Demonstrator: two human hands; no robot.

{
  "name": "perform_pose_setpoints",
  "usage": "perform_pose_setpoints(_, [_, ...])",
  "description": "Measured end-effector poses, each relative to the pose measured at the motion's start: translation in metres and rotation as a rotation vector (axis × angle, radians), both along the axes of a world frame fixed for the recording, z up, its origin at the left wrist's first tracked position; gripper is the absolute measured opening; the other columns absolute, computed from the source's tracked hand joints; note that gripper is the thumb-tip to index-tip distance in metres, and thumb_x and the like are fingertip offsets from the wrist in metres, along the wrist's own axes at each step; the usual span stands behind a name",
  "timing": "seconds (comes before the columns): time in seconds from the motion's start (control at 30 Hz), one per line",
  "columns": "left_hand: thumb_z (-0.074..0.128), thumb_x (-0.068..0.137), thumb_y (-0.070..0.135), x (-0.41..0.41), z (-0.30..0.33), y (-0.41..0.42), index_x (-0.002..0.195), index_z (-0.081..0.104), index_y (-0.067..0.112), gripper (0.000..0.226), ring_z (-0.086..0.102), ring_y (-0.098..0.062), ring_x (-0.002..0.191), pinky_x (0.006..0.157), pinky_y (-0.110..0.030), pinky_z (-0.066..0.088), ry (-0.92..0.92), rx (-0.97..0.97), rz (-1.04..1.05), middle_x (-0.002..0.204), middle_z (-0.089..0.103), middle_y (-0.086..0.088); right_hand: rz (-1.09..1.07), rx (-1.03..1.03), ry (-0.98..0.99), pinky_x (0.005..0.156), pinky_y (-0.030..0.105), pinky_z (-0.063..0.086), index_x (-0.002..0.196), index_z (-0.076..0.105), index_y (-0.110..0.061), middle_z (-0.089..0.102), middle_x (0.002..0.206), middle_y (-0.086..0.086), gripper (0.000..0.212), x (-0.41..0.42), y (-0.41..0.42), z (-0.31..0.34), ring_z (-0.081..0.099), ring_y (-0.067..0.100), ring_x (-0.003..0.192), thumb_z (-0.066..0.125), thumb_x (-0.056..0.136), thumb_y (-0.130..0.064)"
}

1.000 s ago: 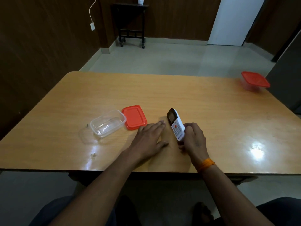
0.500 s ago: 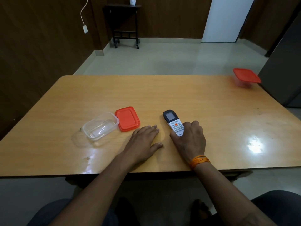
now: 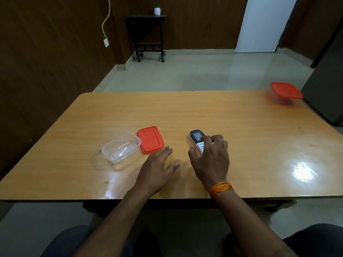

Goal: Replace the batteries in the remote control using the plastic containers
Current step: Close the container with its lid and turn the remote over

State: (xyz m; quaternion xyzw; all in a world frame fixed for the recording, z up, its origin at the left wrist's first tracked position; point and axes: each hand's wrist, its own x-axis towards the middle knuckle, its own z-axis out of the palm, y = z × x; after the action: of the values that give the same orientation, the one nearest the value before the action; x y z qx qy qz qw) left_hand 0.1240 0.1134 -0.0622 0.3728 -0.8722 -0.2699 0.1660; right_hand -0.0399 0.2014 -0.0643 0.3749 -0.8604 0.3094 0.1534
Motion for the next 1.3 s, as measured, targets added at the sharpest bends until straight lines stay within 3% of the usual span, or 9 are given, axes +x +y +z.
perform_pose_setpoints(0.2, [0.062,0.102,0.037,0.012,0.001,-0.009,0.154,0.049,0.022,0.056,0.037,-0.021,0.153,0.120,-0.034,0.032,0.030,0.015,0.241,0.164,0.044,-0.001,0.247,-0.006,-0.340,0.082,0.038,0.053,0.119,0.067,-0.014,0.063,0.114,0.006,0.037,0.034,-0.045,0.003,0.063,0.025,0.103,0.066,0.093,-0.041])
perform_pose_setpoints(0.47, [0.050,0.106,0.022,0.003,-0.004,-0.010,0.156,0.047,0.010,0.052,0.032,-0.026,0.157,0.126,-0.040,0.030,0.106,0.146,0.377,0.168,0.037,-0.012,0.325,0.326,-0.352,0.082,0.040,0.052,0.117,0.066,-0.009,0.060,0.122,0.015,0.040,0.035,-0.109,0.003,0.063,0.036,0.107,0.062,0.098,-0.043])
perform_pose_setpoints(0.6, [0.048,0.105,0.024,-0.001,-0.004,-0.010,0.147,0.055,0.012,0.045,0.053,-0.030,0.139,0.112,-0.045,0.045,0.102,0.144,0.402,0.150,0.059,-0.011,0.307,0.341,-0.427,0.077,0.037,0.050,0.104,0.070,-0.011,0.063,0.112,0.014,0.033,0.035,-0.128,0.004,0.064,0.035,0.101,0.068,0.091,-0.040])
perform_pose_setpoints(0.73, [0.051,0.102,0.021,0.003,0.003,-0.011,0.121,0.066,0.012,0.026,0.067,-0.033,0.109,0.080,-0.036,0.046,0.109,0.106,0.403,0.115,0.072,-0.010,0.238,0.305,-0.556,0.053,0.028,0.036,0.080,0.065,-0.010,0.060,0.080,0.009,0.022,0.034,-0.135,0.002,0.060,0.031,0.076,0.066,0.074,-0.031])
perform_pose_setpoints(0.8, [0.052,0.103,0.021,0.005,0.006,-0.011,0.128,0.067,0.014,0.030,0.066,-0.032,0.113,0.084,-0.036,0.047,0.110,0.073,0.399,0.120,0.073,-0.010,0.229,0.285,-0.612,0.047,0.027,0.026,0.074,0.060,-0.011,0.053,0.065,0.005,0.016,0.032,-0.134,0.005,0.054,0.030,0.066,0.066,0.072,-0.025])
perform_pose_setpoints(0.93, [0.054,0.104,0.022,0.006,0.010,-0.011,0.138,0.066,0.016,0.036,0.065,-0.031,0.122,0.095,-0.035,0.048,0.115,0.087,0.402,0.132,0.071,-0.010,0.204,0.157,-0.805,0.064,0.041,0.058,0.086,0.072,-0.005,0.071,0.079,0.015,0.016,0.032,-0.126,0.017,0.070,0.033,0.079,0.070,0.075,-0.016])
perform_pose_setpoints(1.03, [0.060,0.101,0.025,0.009,0.015,-0.017,0.137,0.068,0.017,0.038,0.066,-0.026,0.124,0.103,-0.034,0.050,0.208,0.170,0.414,0.133,0.073,-0.007,0.203,0.019,-0.981,0.084,0.053,0.063,0.092,0.076,-0.012,0.076,0.089,0.014,0.015,0.029,-0.113,0.019,0.073,0.031,0.087,0.074,0.078,-0.017])
perform_pose_setpoints(1.17, [0.065,0.095,0.039,0.018,0.033,-0.030,0.127,0.074,0.017,0.040,0.076,-0.018,0.102,0.092,-0.041,0.062,0.461,0.256,0.478,0.116,0.079,-0.004,0.351,-0.170,-0.872,0.081,0.038,0.062,0.095,0.076,-0.024,0.075,0.091,-0.003,0.011,0.031,-0.086,0.025,0.071,0.014,0.087,0.081,0.087,-0.020])
perform_pose_setpoints(1.3, [0.057,0.104,0.043,0.039,0.058,-0.051,0.096,0.073,0.014,0.034,0.077,-0.026,0.064,0.054,-0.037,0.061,0.761,0.386,0.689,0.087,0.080,-0.007,0.457,-0.206,-0.615,0.071,0.030,0.059,0.090,0.081,-0.023,0.076,0.086,-0.009,0.011,0.044,-0.074,0.032,0.070,0.010,0.077,0.082,0.085,-0.014])
